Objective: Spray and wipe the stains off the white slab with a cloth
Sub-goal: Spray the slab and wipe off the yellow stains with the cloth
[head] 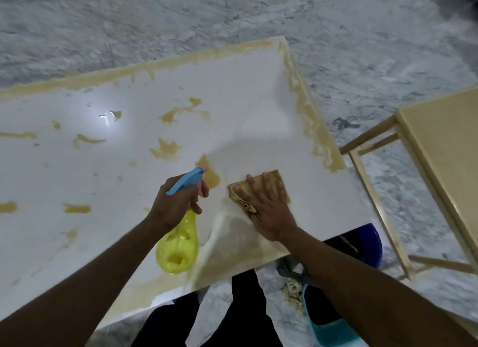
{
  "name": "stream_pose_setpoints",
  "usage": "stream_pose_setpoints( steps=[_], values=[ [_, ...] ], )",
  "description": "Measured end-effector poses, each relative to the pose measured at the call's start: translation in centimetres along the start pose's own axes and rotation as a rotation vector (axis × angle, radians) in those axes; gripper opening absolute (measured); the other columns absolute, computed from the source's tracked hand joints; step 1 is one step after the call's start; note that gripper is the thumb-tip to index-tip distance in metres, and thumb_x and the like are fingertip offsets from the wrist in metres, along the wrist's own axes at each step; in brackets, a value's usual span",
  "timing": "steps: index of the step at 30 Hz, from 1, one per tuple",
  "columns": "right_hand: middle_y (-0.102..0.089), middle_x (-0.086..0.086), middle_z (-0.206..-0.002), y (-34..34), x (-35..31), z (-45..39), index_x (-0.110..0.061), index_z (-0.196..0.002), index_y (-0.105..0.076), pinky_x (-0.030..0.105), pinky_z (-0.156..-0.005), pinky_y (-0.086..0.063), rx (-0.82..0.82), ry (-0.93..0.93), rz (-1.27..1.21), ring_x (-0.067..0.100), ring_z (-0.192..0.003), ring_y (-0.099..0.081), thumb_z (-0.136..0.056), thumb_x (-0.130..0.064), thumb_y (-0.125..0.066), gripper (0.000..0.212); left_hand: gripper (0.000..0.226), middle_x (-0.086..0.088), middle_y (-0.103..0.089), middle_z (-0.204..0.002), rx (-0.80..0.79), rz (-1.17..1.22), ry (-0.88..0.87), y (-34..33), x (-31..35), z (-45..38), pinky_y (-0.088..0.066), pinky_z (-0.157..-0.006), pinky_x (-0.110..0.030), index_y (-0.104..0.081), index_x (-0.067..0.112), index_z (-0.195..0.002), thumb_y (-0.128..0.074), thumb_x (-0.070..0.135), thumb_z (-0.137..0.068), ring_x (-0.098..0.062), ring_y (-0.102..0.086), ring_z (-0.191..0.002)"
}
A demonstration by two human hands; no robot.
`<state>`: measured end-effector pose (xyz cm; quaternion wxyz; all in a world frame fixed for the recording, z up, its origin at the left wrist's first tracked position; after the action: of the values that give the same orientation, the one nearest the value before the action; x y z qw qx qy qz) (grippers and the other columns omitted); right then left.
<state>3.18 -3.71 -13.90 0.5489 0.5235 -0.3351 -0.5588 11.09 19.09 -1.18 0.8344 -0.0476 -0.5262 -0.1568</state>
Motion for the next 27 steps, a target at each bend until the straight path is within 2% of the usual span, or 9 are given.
stream_pose_setpoints(
  steps=[2,7,11,14,16,18,21,23,27],
  values=[
    [0.002,-0.009,-0.175,-0.3,-0.6,2.3,-0.052,-0.161,-0.009,0.065,-0.125,0.001,-0.007,-0.027,0.001,0.033,-0.16,0.011,-0.106,-0.058,-0.025,0.058,0.045,-0.033,-0.065,-0.105,-0.023,-0.026,0.001,0.1,-0.8,1.0,-0.054,-0.05,-0.026,-0.067,-0.012,-0.104,-0.044,0.004,-0.068,-0.035,-0.061,-0.085],
    [0.01,-0.014,-0.174,-1.4,-1.5,7.1,-0.055,-0.16,-0.005,0.059,-0.125,0.01,-0.109,-0.068,-0.044,0.028,-0.159,0.019,-0.104,-0.06,-0.016,0.057,0.025,-0.036,-0.064,-0.101,-0.131,-0.035,-0.027,0.6,-1.8,3.7,-0.055,-0.049,-0.026,-0.068,-0.005,-0.083,-0.046,0.003,-0.074,-0.01,-0.061,-0.061],
    [0.011,-0.018,-0.172,-0.9,-1.5,9.2,-0.056,-0.158,-0.008,0.049,-0.126,0.014,-0.269,-0.126,-0.174,0.02,-0.158,0.023,-0.092,-0.077,0.002,0.07,0.024,-0.029,-0.068,-0.105,-0.129,-0.03,-0.024,1.9,-2.6,5.5,-0.054,-0.048,-0.026,-0.068,0.002,-0.079,-0.045,0.0,-0.074,-0.038,-0.061,-0.068],
    [-0.005,-0.006,-0.174,1.7,-1.6,9.6,-0.034,-0.163,-0.025,0.047,-0.13,-0.001,-0.363,-0.338,-0.542,0.019,-0.161,0.008,-0.102,-0.065,-0.02,0.068,0.024,-0.014,-0.073,-0.103,-0.139,-0.021,0.009,3.2,-3.0,6.6,-0.057,-0.053,-0.036,-0.068,-0.003,-0.074,-0.046,0.004,-0.066,-0.038,-0.067,-0.09],
    [-0.034,0.001,-0.163,4.3,-1.9,9.3,-0.018,-0.153,-0.045,0.04,-0.123,-0.027,-0.254,-0.522,-0.931,0.025,-0.157,-0.023,-0.113,-0.038,-0.033,0.046,0.026,-0.015,-0.072,-0.1,-0.147,-0.014,0.019,3.9,-3.2,6.8,-0.057,-0.052,-0.036,-0.067,-0.008,-0.077,-0.046,0.004,-0.066,-0.029,-0.068,-0.09],
    [-0.051,-0.003,-0.147,6.7,-1.5,8.3,-0.012,-0.146,-0.054,0.036,-0.114,-0.041,-0.1,-0.649,-1.079,0.021,-0.143,-0.046,-0.113,-0.038,-0.031,0.047,0.03,-0.015,-0.072,-0.096,-0.139,-0.009,0.023,4.5,-3.2,6.7,-0.056,-0.053,-0.036,-0.066,-0.012,-0.08,-0.047,0.004,-0.065,-0.031,-0.067,-0.089],
    [-0.059,0.006,-0.144,8.0,-0.5,5.2,-0.005,-0.145,-0.053,0.045,-0.117,-0.042,0.038,-0.807,-1.324,0.024,-0.13,-0.057,-0.108,-0.053,-0.037,0.062,0.028,-0.021,-0.071,-0.099,-0.11,0.0,0.039,5.4,-2.6,5.8,-0.055,-0.055,-0.038,-0.07,-0.003,-0.08,-0.049,0.006,-0.064,-0.044,-0.065,-0.088],
    [-0.065,0.01,-0.139,8.3,0.1,2.3,-0.007,-0.144,-0.054,0.048,-0.115,-0.045,0.136,-0.838,-1.541,0.026,-0.127,-0.062,-0.107,-0.055,-0.04,0.062,0.025,-0.021,-0.071,-0.098,-0.086,0.019,0.037,5.9,-1.8,4.9,-0.055,-0.055,-0.037,-0.071,0.002,-0.074,-0.048,0.005,-0.062,-0.039,-0.065,-0.088],
    [-0.07,0.001,-0.116,11.0,0.3,-5.5,-0.016,-0.123,-0.066,0.037,-0.093,-0.053,0.179,-0.684,-1.714,0.02,-0.106,-0.069,-0.108,-0.052,-0.041,0.047,0.029,-0.019,-0.071,-0.097,-0.027,0.027,0.007,7.2,0.8,1.7,-0.056,-0.053,-0.036,-0.069,-0.004,-0.078,-0.046,0.004,-0.063,-0.031,-0.067,-0.093]
  ],
)
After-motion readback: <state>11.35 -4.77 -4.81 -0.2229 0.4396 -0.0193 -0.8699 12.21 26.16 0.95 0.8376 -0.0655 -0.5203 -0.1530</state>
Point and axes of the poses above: each hand's wrist, its own z-axis away from the middle knuckle, its own y-axis out of the back of the hand, x = y × z, the point moved 5 cm from there along -z, towards the middle knuckle
